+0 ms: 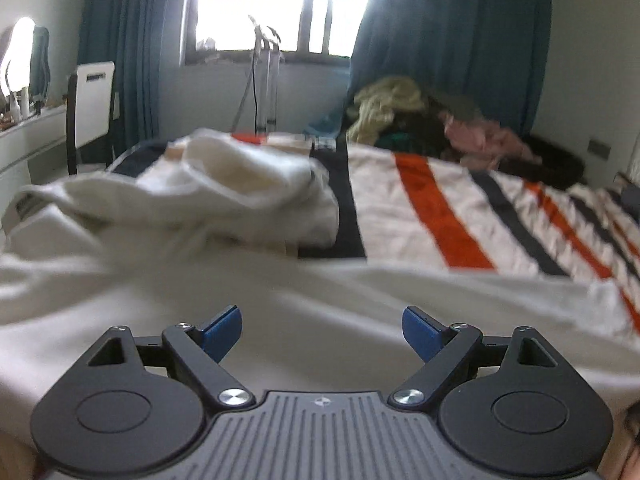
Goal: Fold clothes
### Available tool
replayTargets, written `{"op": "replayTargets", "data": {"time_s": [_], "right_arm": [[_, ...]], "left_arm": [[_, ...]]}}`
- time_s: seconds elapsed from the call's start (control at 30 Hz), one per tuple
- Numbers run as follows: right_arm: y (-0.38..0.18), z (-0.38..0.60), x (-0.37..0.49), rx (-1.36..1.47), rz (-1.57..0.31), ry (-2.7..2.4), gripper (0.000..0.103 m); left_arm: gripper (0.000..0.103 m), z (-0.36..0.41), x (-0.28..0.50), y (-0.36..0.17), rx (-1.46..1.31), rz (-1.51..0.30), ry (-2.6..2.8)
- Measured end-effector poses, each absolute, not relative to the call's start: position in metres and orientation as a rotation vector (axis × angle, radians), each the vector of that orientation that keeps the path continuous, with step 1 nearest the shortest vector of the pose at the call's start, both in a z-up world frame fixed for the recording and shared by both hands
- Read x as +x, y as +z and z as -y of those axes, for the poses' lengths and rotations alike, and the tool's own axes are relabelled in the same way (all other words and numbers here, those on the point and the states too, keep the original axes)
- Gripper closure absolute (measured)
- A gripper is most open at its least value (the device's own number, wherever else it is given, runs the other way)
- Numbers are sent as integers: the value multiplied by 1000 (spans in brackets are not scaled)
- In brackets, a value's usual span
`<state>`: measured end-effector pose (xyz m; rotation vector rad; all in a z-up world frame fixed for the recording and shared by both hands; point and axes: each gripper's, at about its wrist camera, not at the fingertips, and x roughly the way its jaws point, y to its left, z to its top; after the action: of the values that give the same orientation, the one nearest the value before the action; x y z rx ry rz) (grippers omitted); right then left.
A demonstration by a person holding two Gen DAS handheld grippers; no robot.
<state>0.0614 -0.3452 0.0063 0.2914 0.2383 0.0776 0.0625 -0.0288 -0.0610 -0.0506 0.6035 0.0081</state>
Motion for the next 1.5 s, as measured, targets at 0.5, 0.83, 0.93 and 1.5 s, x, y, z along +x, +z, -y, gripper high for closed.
{"op": "replayTargets", "data": {"time_s": [0.5,0.83,0.93,1.5], "right_arm": [[-14,355,75,368,-252,-20,17],[-58,368,134,409,-267,-257,17],[-69,372,153,420,-270,-278,17],[-77,391,156,471,-262,-373,18]], "left_arm": [[14,102,231,-59,69,-472,15],[14,111,438,-102,218,-527,370],[18,98,470,-116,226,-572,434],[84,139,421,-44,127,-492,109]]}}
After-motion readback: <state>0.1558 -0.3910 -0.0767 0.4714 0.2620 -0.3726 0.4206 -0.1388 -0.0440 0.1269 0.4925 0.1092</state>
